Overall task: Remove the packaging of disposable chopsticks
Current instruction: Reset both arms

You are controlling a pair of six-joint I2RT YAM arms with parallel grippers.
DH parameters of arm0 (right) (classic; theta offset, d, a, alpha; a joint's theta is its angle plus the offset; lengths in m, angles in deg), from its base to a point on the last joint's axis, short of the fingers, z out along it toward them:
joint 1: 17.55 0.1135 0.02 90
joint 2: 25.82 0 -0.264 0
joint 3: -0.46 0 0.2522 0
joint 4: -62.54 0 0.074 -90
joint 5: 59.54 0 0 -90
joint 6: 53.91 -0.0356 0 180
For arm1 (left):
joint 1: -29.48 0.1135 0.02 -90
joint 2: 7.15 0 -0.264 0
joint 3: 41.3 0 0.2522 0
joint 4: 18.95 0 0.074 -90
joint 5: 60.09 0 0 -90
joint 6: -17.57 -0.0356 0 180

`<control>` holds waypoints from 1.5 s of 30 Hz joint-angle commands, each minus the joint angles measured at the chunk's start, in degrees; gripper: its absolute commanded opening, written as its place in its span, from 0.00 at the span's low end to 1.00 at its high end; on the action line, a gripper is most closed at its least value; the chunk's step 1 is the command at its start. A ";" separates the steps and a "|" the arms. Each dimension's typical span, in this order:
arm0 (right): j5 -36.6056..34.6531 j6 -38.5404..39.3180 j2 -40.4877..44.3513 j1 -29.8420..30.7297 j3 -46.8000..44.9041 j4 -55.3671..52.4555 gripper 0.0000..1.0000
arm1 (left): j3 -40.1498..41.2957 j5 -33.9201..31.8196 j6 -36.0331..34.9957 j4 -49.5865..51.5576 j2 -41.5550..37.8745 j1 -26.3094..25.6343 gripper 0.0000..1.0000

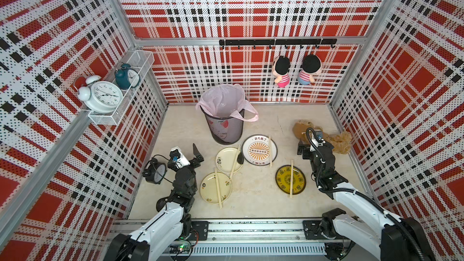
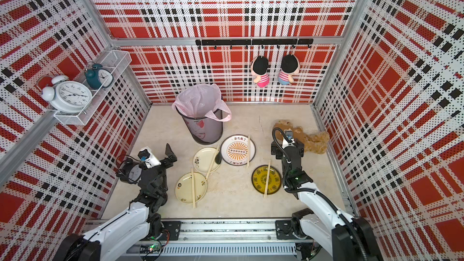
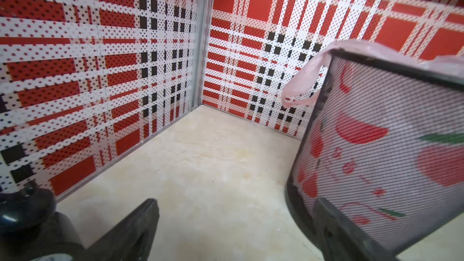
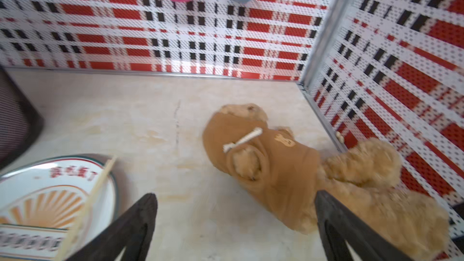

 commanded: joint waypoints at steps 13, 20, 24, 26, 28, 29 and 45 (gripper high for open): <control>0.18 6.85 -20.01 -4.63 -8.61 41.68 1.00 | 2.93 5.71 -6.23 -35.05 22.23 8.81 0.98; 4.58 5.01 -19.62 -6.67 -8.00 39.63 1.00 | 0.87 9.96 -6.87 -39.98 29.53 11.20 0.98; 7.82 3.75 -20.20 -7.89 -7.49 39.68 1.00 | -0.58 14.46 -6.47 -48.76 39.96 12.90 0.98; 9.77 2.76 -19.84 -8.84 -8.25 40.57 1.00 | -0.64 14.52 -6.54 -48.82 40.56 12.85 0.98; 14.42 1.87 -22.15 -9.85 -12.16 51.35 1.00 | -2.25 14.79 -5.48 -41.83 38.21 13.68 0.98; 14.06 1.87 -24.45 -9.99 -12.52 55.21 1.00 | -3.00 15.85 -5.28 -41.99 38.87 14.18 0.98; 3.22 -2.57 -31.97 -10.57 -4.20 45.39 1.00 | -8.46 16.48 -7.39 -33.31 39.61 12.60 0.98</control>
